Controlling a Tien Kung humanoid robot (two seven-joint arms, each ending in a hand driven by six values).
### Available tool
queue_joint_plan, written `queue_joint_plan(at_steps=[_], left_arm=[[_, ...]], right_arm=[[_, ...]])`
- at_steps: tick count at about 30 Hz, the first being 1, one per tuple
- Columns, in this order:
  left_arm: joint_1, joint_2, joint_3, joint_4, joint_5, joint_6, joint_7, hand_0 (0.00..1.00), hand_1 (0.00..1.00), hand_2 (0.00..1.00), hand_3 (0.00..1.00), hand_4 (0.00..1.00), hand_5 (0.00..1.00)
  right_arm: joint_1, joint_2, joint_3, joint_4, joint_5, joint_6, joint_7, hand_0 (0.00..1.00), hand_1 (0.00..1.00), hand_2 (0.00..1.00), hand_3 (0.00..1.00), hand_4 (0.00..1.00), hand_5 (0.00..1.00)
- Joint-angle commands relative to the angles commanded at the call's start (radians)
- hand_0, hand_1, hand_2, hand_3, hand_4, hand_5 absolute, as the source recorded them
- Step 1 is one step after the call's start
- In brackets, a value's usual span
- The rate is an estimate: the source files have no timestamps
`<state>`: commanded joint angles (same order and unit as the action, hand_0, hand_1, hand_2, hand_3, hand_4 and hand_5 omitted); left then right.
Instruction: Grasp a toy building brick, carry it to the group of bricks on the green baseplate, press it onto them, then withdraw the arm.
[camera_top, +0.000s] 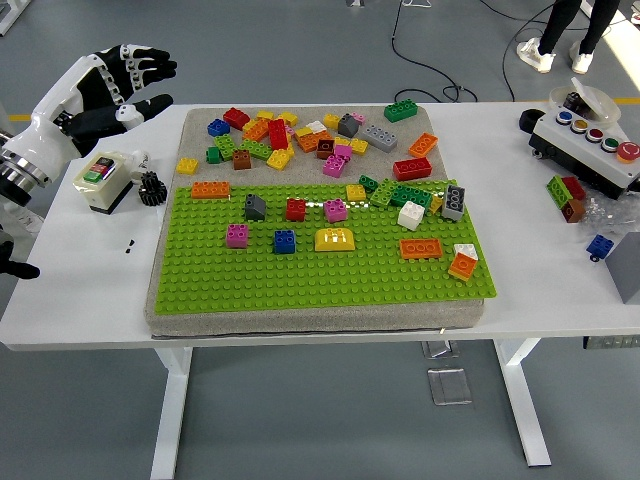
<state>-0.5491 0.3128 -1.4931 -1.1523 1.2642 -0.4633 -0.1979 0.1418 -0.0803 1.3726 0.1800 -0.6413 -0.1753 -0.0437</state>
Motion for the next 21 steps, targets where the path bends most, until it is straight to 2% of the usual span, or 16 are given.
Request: queue_joint_plan(at_steps=[6, 7, 10, 16, 21], left_arm=[[-0.005, 0.009, 0.020, 0.010, 0.151, -0.026, -0.065, 0.908, 0.795, 0.764, 0.737, 0.934, 0.240], [-0.008, 0.012, 0.030, 0.013, 0.184, -0.034, -0.082, 0.915, 0.799, 0.779, 0.784, 0.965, 0.260], [-0.012, 0.015, 0.045, 0.015, 0.271, -0.047, -0.109, 0.915, 0.799, 0.779, 0.784, 0.965, 0.260], [-0.035, 0.020, 0.111, 0.031, 0.465, -0.079, -0.186, 0.927, 0.826, 0.800, 0.806, 0.988, 0.267], [-0.059, 0.019, 0.169, 0.056, 0.583, -0.064, -0.243, 0.922, 0.831, 0.804, 0.806, 0.990, 0.258]], right_arm=[[-0.001, 0.000, 0.002, 0.000, 0.002, 0.000, 0.001, 0.730, 0.657, 0.703, 0.571, 0.908, 0.497], [-0.001, 0.000, 0.003, 0.000, 0.002, -0.001, 0.001, 0.730, 0.657, 0.703, 0.571, 0.907, 0.497], [-0.001, 0.000, 0.005, 0.000, 0.003, -0.001, 0.000, 0.730, 0.657, 0.703, 0.571, 0.907, 0.497], [0.001, -0.001, 0.007, 0.000, 0.005, -0.002, 0.002, 0.729, 0.656, 0.703, 0.571, 0.908, 0.498], [0.000, -0.002, 0.008, 0.000, 0.007, -0.002, 0.004, 0.729, 0.657, 0.703, 0.571, 0.909, 0.498]])
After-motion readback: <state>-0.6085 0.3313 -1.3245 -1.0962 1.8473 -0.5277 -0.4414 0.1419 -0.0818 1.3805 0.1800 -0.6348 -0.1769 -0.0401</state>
